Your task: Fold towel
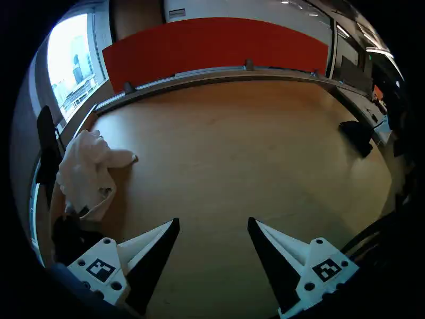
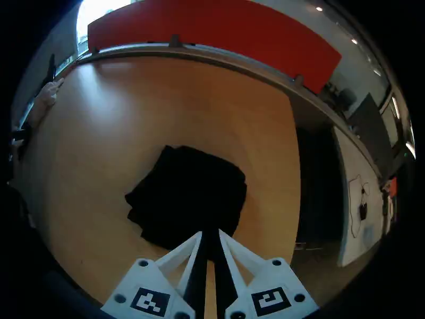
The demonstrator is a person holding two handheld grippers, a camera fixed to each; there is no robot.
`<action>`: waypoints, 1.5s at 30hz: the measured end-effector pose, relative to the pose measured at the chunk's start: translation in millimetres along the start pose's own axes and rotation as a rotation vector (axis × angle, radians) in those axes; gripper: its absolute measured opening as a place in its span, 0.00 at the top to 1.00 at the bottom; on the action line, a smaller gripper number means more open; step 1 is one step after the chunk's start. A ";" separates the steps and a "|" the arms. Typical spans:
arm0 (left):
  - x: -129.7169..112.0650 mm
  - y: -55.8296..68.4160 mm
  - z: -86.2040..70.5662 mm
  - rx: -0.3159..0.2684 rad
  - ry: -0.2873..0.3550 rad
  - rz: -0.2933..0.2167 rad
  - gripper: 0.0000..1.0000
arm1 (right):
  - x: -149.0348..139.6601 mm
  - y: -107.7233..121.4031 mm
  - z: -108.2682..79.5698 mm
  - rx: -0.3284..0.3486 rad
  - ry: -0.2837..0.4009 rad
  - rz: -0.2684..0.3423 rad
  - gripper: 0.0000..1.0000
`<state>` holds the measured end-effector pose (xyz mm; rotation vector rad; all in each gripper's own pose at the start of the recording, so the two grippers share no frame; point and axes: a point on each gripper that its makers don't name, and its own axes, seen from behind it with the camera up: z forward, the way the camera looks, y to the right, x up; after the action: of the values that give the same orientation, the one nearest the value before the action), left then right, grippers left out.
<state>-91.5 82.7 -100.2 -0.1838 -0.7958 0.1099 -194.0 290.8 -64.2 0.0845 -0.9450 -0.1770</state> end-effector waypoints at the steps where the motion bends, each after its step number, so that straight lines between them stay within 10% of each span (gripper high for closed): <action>1: 0.0 0.0 -0.3 0.001 0.000 0.001 0.05 | -3.6 0.4 1.3 -0.001 -0.006 0.006 0.94; 45: -5.4 0.3 -4.3 0.015 -0.014 0.016 0.05 | -47.2 12.2 38.8 -0.089 -0.127 0.112 0.82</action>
<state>-92.2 81.6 -107.0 -0.1754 -0.8076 0.1322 -251.1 311.8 -77.4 -0.0622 -1.0640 -0.1221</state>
